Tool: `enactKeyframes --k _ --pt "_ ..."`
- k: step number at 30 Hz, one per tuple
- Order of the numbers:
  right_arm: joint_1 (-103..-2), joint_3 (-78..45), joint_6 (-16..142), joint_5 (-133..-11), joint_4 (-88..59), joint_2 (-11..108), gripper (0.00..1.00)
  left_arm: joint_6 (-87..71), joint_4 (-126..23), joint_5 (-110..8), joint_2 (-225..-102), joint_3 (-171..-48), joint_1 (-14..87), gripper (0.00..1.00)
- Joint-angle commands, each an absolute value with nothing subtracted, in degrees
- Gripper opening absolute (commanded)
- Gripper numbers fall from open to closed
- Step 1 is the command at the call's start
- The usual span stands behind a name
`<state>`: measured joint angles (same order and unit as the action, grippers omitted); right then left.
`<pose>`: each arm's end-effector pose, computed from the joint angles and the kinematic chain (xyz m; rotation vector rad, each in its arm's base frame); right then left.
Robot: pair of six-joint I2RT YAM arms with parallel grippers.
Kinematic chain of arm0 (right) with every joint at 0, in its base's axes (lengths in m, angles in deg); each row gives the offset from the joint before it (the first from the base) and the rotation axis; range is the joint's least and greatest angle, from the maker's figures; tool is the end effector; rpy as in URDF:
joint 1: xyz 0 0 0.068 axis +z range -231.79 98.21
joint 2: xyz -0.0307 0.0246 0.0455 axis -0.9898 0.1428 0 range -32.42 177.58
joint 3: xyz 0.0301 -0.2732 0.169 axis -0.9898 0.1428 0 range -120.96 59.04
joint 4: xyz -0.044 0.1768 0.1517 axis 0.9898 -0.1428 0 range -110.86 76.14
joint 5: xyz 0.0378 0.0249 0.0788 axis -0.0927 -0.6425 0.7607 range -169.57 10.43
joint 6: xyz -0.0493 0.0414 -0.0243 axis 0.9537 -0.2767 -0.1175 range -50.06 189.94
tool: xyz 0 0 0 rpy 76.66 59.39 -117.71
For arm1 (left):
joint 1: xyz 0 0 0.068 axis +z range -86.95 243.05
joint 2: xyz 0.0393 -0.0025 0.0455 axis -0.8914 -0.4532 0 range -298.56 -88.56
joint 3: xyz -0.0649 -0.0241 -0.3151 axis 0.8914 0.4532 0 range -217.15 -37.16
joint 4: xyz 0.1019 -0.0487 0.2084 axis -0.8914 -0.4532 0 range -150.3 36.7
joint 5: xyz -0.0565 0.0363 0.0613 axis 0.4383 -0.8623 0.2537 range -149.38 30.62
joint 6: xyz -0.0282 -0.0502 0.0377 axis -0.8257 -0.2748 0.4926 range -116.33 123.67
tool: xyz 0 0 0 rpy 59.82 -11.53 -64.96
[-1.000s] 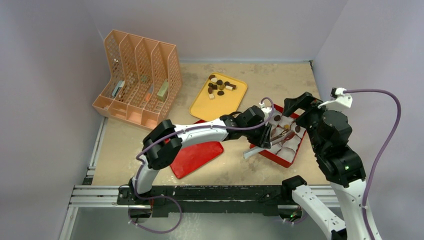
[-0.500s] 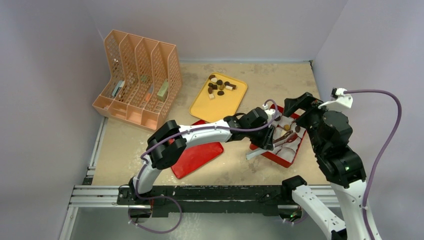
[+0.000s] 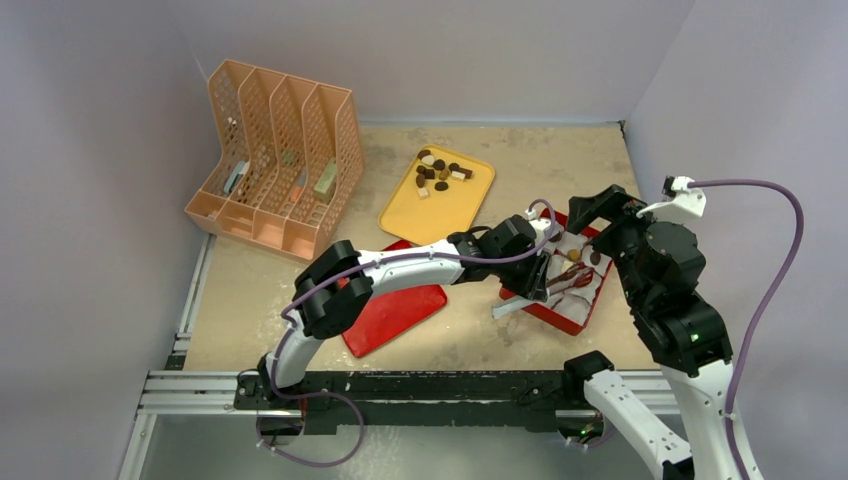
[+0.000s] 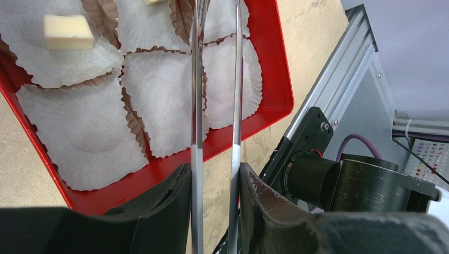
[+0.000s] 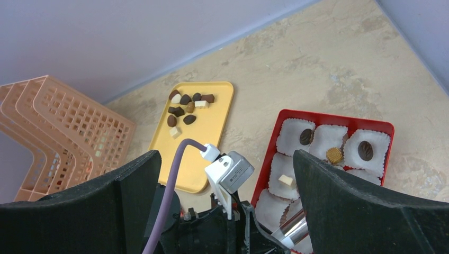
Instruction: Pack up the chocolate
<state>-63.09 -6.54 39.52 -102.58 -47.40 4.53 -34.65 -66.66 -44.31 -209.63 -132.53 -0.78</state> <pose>0.0601 -0.0026 0.4497 0.4695 1.5917 0.3202 0.2097 -0.4597 0.2622 0.7155 2.4373 -1.1502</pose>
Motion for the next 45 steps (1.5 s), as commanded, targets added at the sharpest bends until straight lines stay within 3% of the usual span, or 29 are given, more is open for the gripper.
enactKeyframes --k 1,15,28,45 --pt "-62.94 -7.50 39.27 -102.55 -45.33 4.49 0.96 -33.62 -64.65 -44.98 -206.72 -134.79 -1.19 0.33" --pt "-63.00 -7.67 38.62 -101.93 -45.55 4.33 0.96 -31.82 -65.96 -51.99 -199.94 -131.95 -1.19 0.32" --pt "-62.96 -8.74 38.37 -101.81 -45.13 4.27 0.96 -27.83 -74.16 -68.18 -189.38 -127.00 -0.16 0.32" --pt "-62.92 -7.44 37.79 -101.68 -45.19 3.14 0.96 -25.60 -85.86 -76.85 -185.63 -121.26 18.88 0.32"
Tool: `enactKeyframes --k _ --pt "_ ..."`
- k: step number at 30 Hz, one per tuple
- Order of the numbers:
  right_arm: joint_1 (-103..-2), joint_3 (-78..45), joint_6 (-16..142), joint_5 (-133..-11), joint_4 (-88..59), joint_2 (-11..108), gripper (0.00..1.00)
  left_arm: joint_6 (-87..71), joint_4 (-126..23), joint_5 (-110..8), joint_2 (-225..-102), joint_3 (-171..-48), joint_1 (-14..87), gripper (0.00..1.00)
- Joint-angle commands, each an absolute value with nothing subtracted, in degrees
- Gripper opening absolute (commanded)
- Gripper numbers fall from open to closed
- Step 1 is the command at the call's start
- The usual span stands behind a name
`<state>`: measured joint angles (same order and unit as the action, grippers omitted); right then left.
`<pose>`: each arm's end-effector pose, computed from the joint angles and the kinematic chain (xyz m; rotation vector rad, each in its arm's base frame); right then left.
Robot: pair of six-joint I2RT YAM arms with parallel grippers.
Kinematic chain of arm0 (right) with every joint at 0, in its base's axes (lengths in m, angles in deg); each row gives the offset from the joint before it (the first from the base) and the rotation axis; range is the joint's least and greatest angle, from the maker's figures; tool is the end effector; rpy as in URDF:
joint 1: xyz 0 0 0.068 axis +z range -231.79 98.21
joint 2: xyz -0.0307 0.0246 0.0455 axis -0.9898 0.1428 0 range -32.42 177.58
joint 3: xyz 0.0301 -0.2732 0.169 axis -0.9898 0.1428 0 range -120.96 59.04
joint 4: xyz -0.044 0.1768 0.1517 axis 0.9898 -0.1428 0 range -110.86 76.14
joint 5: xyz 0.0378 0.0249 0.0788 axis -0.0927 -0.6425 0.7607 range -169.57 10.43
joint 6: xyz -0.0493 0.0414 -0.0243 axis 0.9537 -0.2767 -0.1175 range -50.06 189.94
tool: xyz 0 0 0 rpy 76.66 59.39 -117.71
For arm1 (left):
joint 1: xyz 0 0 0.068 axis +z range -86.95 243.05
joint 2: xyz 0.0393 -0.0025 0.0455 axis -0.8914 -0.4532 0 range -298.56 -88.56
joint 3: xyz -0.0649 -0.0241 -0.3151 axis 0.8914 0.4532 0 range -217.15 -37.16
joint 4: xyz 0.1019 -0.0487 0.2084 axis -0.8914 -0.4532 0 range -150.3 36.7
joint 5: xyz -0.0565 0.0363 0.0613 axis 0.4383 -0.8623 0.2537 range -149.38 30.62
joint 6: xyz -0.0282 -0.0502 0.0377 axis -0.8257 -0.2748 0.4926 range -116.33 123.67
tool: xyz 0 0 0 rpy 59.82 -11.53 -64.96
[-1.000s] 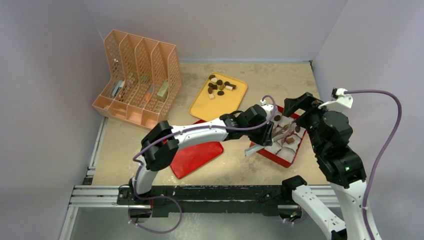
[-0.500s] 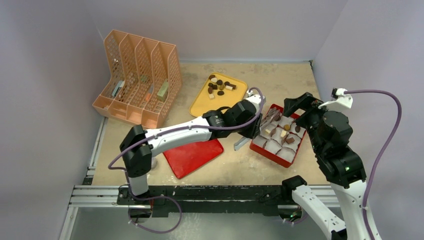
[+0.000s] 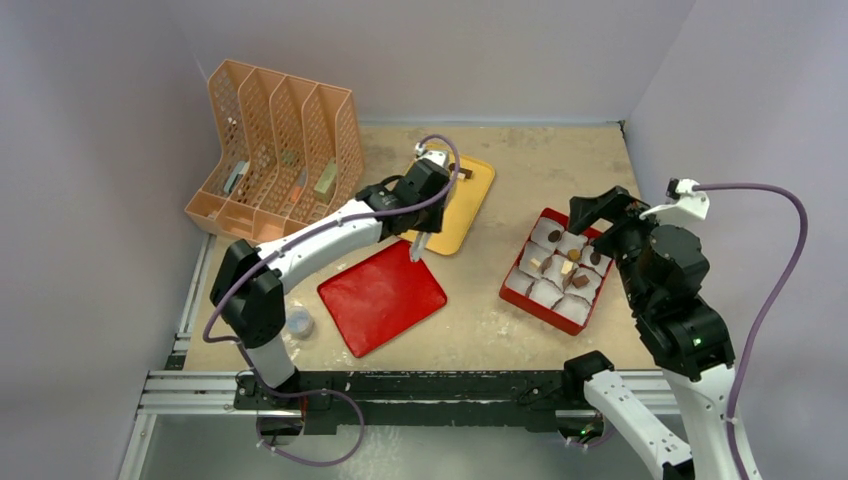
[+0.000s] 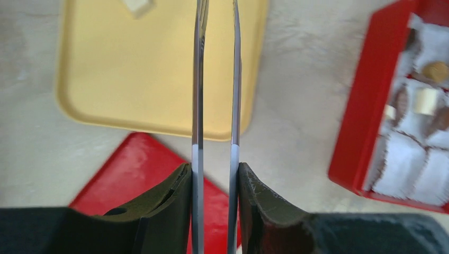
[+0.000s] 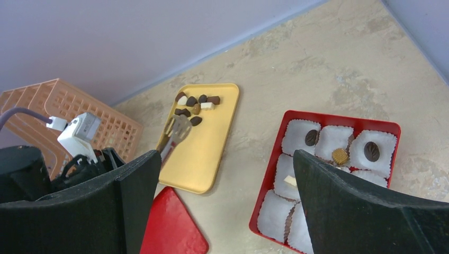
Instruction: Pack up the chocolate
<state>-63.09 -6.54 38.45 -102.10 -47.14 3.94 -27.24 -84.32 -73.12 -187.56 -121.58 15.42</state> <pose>0.0568 -0.0032 0.4506 0.4790 1.5765 0.3478 0.2697 -0.2761 0.3363 0.2292 2.3610 -0.3911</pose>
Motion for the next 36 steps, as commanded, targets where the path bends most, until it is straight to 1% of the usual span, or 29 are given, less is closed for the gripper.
enactKeyframes --k 1,5,12,20,30,36 --pt "-62.92 -7.19 37.84 -101.64 -45.23 2.95 0.96 -25.66 -85.90 -76.87 -185.74 -120.86 20.26 0.32" --pt "-62.98 -6.56 37.79 -101.39 -45.08 2.65 0.96 -25.57 -86.08 -76.62 -186.35 -120.33 24.43 0.32" --pt "-62.96 -5.94 38.55 -101.43 -45.15 2.26 0.96 -23.81 -86.28 -74.77 -188.58 -123.10 26.99 0.35" --pt "-62.98 -5.02 38.84 -101.98 -45.24 1.79 0.96 -22.39 -87.88 -71.45 -193.21 -126.20 27.72 0.38" --pt "-62.98 -4.95 38.83 -102.20 -44.79 2.12 0.96 -21.25 -88.46 -71.85 -196.53 -128.45 27.89 0.40" --pt "-62.97 -5.00 38.87 -102.40 -45.14 1.91 0.96 -20.90 -87.76 -68.40 -196.75 -129.62 27.90 0.40"
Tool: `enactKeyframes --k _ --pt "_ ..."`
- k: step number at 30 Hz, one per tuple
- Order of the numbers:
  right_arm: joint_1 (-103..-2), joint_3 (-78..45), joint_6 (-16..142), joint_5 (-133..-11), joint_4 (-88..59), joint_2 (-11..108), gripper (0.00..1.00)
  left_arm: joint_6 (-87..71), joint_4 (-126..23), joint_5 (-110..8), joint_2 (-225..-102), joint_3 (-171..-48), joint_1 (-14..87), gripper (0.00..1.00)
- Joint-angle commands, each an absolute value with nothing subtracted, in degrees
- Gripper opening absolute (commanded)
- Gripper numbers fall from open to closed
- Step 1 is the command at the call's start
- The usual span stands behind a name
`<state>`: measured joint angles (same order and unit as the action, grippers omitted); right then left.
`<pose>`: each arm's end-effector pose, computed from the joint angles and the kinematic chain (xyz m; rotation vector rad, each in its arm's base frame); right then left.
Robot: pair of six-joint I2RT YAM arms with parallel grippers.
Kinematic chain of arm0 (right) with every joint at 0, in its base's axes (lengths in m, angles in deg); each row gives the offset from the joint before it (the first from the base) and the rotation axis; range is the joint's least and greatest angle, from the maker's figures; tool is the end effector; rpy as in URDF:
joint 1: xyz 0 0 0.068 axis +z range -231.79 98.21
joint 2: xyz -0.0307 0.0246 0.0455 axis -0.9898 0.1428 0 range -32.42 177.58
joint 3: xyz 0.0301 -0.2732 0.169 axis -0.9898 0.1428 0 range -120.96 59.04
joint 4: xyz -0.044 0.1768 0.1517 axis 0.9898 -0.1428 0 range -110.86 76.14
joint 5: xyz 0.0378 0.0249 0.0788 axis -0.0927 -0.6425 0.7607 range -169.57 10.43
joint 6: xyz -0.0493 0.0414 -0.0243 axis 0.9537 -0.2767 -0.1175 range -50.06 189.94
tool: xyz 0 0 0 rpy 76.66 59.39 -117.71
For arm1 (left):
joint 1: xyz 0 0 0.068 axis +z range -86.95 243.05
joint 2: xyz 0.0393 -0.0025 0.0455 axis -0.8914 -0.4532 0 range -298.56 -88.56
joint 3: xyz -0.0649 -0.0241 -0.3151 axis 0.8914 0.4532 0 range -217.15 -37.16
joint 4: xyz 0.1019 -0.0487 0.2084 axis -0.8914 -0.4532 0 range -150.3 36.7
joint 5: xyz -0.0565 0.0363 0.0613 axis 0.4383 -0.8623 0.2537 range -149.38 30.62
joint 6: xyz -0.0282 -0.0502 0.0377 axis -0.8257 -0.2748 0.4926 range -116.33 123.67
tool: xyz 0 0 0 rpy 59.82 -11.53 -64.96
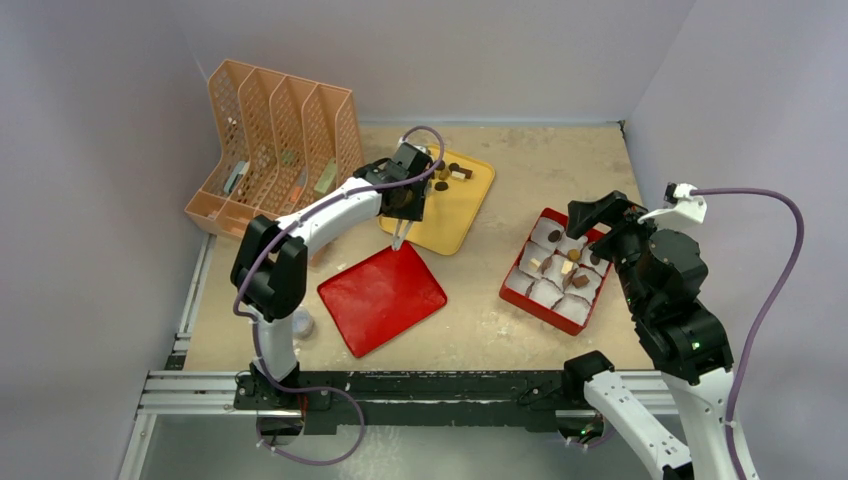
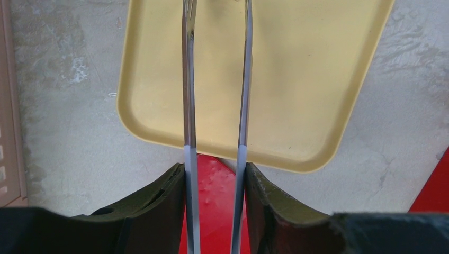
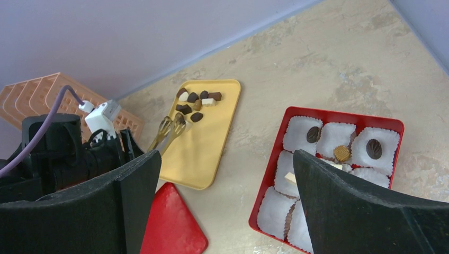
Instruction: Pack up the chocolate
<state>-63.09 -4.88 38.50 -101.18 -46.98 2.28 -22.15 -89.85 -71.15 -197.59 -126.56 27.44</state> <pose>0.0519 -0.0040 0.4435 0.4668 1.5788 0.3613 0.3485 -0.2357 0.2878 0.1367 2.5254 -0.1686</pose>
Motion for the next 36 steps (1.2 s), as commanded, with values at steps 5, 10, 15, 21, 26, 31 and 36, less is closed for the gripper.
enactKeyframes --k 5,10,15,21,26,31,36 --pt "-62.96 -4.60 38.61 -102.23 -44.91 1.85 0.96 -21.02 -87.78 -66.49 -197.07 -130.20 27.94 0.41" --pt "-62.98 -4.93 38.78 -101.92 -44.54 2.51 0.96 -21.55 -87.57 -64.80 -196.93 -130.29 27.91 0.41" --pt "-62.96 -5.09 39.09 -101.84 -44.27 2.67 0.96 -21.23 -88.21 -65.17 -197.43 -131.03 28.01 0.41" --pt "-62.97 -5.19 38.87 -101.64 -44.44 2.65 0.96 -19.43 -87.07 -60.96 -196.82 -131.21 28.03 0.42" --pt "-62.98 -5.49 38.89 -101.63 -44.52 2.69 0.96 -18.46 -87.85 -64.52 -197.50 -131.75 28.00 0.42" --pt "-62.94 -5.18 38.59 -101.66 -44.66 2.56 0.96 -17.85 -88.11 -66.40 -199.07 -132.69 28.03 0.42" --pt "-62.91 -5.11 38.42 -101.68 -44.55 2.65 0.96 -17.36 -87.41 -65.37 -200.70 -134.39 27.99 0.42"
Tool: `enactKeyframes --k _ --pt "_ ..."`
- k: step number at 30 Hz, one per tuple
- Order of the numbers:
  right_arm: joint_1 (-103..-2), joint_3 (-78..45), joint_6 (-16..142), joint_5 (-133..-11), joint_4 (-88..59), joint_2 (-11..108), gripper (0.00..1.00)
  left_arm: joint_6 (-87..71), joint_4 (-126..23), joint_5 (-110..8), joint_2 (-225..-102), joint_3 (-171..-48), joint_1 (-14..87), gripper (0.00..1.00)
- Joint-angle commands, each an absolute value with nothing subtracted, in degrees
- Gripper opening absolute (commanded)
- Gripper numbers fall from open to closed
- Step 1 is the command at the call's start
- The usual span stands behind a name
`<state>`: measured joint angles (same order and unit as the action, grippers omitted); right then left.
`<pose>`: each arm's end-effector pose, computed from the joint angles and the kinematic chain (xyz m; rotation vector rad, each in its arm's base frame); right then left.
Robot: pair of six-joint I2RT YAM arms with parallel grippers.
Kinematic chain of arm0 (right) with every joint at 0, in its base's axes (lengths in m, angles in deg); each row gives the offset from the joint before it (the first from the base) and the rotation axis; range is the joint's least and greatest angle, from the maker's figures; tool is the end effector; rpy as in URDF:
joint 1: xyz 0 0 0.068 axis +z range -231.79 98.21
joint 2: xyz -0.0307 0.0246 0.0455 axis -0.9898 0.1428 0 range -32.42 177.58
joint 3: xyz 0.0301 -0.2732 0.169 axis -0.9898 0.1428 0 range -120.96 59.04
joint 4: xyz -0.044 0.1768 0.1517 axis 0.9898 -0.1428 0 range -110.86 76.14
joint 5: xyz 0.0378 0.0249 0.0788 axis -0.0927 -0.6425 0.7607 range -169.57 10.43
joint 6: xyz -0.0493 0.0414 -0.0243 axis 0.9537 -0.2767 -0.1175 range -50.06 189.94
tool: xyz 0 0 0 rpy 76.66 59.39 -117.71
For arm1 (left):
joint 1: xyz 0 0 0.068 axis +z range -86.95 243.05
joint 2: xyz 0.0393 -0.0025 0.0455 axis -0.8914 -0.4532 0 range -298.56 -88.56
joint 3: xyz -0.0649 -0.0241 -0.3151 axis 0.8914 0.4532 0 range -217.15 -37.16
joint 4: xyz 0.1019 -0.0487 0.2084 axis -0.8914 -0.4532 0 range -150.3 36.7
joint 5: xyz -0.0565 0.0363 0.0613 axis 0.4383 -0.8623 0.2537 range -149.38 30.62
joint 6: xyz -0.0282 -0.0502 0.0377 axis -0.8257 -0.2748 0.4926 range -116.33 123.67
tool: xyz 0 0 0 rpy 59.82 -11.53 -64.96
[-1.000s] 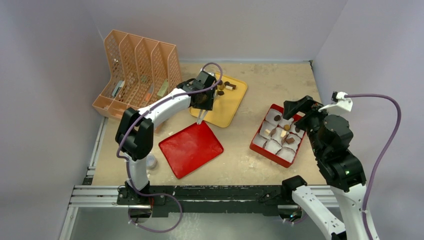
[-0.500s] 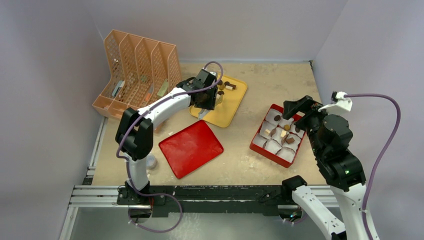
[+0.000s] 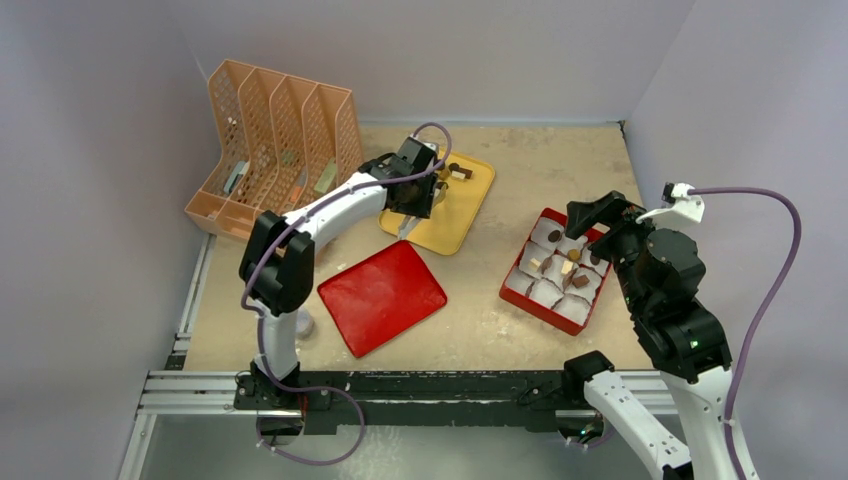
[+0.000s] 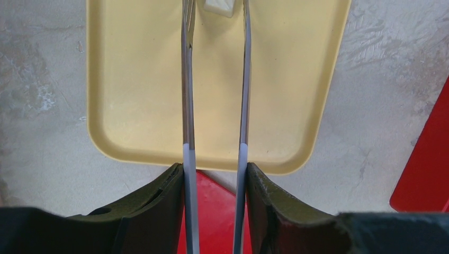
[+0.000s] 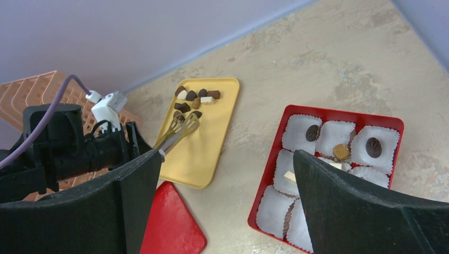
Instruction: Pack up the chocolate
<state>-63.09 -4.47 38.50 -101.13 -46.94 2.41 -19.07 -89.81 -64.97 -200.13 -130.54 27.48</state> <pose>0.0536 -0.0034 0.4415 0.4661 1.5874 0.3583 0.3588 -0.2500 0.2897 0.2448 2.5315 -0.2859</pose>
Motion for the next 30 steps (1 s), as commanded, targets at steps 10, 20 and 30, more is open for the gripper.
enactKeyframes --k 10,20,30 --pt "-62.95 -4.82 38.40 -101.96 -44.77 2.30 0.96 -17.16 -88.83 -64.41 -201.52 -135.48 27.99 0.33" --pt "-62.95 -4.94 38.69 -102.46 -44.64 2.38 0.96 -17.75 -91.87 -63.41 -196.64 -133.97 28.03 0.25" --pt "-62.91 -5.70 39.03 -102.35 -44.87 2.92 0.96 -18.77 -91.70 -57.53 -190.58 -129.33 27.99 0.22"
